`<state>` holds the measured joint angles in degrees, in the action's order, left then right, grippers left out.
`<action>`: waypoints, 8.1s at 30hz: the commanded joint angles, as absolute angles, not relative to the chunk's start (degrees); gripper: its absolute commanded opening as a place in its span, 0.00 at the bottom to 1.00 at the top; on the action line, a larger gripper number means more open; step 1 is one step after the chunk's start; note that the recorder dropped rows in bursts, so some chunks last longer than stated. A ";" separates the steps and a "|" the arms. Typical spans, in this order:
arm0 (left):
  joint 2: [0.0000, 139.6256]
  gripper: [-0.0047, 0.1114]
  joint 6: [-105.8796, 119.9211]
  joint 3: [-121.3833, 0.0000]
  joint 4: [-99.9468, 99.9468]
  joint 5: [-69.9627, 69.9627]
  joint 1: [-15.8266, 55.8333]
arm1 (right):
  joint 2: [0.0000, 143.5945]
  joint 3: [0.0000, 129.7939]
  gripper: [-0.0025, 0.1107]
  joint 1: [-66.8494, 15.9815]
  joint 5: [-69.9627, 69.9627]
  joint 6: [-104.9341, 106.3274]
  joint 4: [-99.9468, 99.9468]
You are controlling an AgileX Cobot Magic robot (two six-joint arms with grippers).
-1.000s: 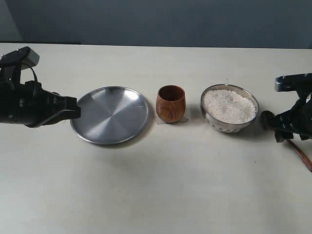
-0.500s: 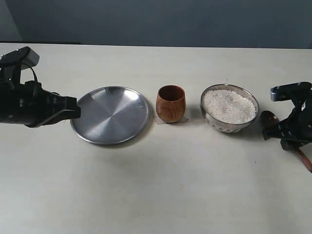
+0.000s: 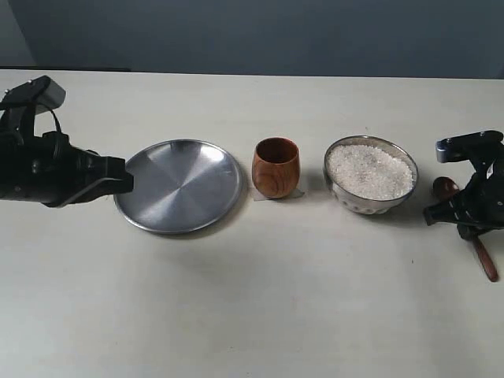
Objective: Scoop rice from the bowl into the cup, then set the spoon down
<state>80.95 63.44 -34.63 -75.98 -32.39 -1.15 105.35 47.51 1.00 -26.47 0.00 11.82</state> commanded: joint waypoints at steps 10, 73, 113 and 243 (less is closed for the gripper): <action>82.66 0.04 63.61 -34.84 -76.34 -32.75 -0.92 | 99.44 47.72 0.02 1.32 -24.21 -3.47 10.90; 82.65 0.04 63.61 -34.84 -77.45 -37.73 -0.92 | 112.42 78.35 0.02 -28.14 -69.96 1.48 32.44; 82.65 0.04 63.61 -34.84 -77.78 -37.55 -0.92 | 112.20 74.63 0.02 -28.14 -69.96 -0.92 30.57; 82.65 0.04 63.61 -34.84 -78.76 -38.84 -0.92 | 85.61 39.84 0.02 -8.68 -53.29 -21.85 28.14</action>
